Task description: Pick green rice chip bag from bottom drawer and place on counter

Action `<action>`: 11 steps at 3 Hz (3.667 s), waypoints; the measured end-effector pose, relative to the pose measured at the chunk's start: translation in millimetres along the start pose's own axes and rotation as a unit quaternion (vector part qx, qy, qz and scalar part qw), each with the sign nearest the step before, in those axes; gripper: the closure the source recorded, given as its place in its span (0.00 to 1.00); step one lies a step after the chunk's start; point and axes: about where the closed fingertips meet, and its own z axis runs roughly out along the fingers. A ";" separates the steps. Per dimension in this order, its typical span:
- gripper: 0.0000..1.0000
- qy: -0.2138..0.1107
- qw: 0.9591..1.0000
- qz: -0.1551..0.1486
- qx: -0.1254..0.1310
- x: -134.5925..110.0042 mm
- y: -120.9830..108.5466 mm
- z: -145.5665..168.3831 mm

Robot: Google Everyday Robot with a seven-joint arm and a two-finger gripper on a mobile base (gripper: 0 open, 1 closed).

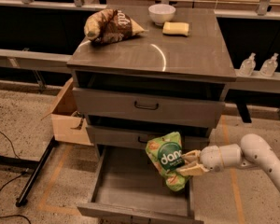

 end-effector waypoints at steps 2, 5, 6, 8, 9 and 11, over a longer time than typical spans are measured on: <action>1.00 -0.068 0.992 -0.096 -0.039 -99.9 0.9 -20.4; 1.00 -0.067 0.988 -0.140 -0.020 -250.1 17.7 -65.5; 1.00 -0.067 0.987 -0.145 -0.014 -291.5 8.3 -80.0; 1.00 -0.041 0.986 -0.164 0.001 -373.9 -28.9 -117.8; 1.00 -0.052 0.982 -0.179 0.028 -395.3 -40.9 -138.9; 1.00 -0.021 0.980 -0.173 0.092 -400.6 -66.6 -170.3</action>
Offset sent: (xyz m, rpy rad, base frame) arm 0.0343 0.0370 0.1674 0.2004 -0.2708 0.2568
